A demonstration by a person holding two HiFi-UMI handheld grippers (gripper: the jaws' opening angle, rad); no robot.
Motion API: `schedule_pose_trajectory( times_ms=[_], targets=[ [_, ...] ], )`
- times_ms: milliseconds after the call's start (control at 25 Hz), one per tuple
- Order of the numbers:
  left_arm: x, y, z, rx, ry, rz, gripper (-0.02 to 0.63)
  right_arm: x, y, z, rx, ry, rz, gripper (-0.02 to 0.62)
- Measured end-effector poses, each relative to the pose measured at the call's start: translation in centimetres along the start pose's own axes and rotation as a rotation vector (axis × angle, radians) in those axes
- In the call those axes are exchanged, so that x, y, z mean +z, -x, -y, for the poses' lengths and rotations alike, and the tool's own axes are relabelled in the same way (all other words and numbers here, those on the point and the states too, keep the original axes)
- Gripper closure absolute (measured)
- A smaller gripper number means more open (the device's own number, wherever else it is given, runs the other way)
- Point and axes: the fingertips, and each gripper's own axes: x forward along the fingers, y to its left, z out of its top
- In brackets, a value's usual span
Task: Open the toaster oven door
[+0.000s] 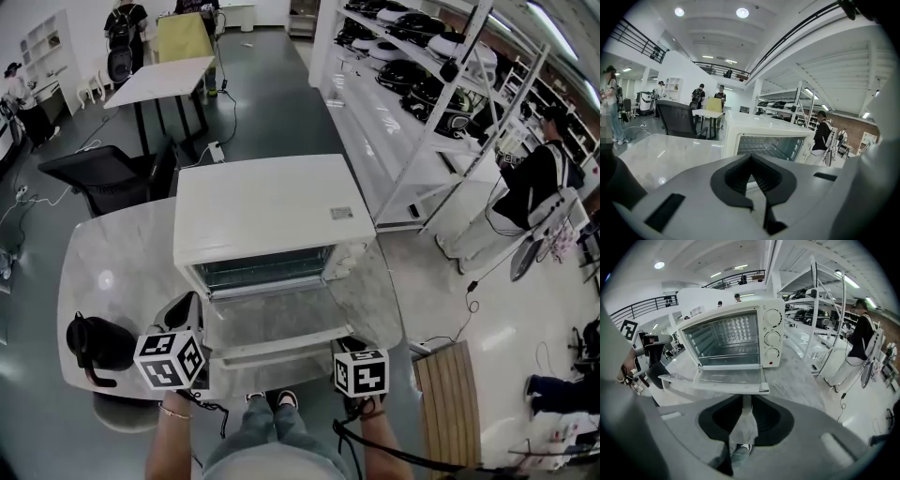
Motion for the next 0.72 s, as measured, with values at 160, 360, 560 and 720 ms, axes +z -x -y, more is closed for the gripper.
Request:
schedule_pose_trajectory(
  times_ms=[160, 360, 560, 720],
  targets=[
    [-0.4, 0.0, 0.0, 0.002, -0.003, -0.010, 0.601, -1.0, -0.3, 0.1, -0.003, -0.004, -0.019, 0.523],
    [-0.7, -0.1, -0.1, 0.009, -0.007, -0.016, 0.601, -1.9, -0.9, 0.2, -0.003, -0.007, -0.036, 0.523],
    [-0.8, -0.1, 0.0, 0.009, -0.007, -0.021, 0.601, -2.5, -1.0, 0.3, -0.004, -0.008, -0.051, 0.523],
    [-1.1, -0.1, 0.0, 0.008, -0.008, -0.028, 0.601, -3.1, -1.2, 0.2, -0.002, -0.011, -0.065, 0.523]
  ],
)
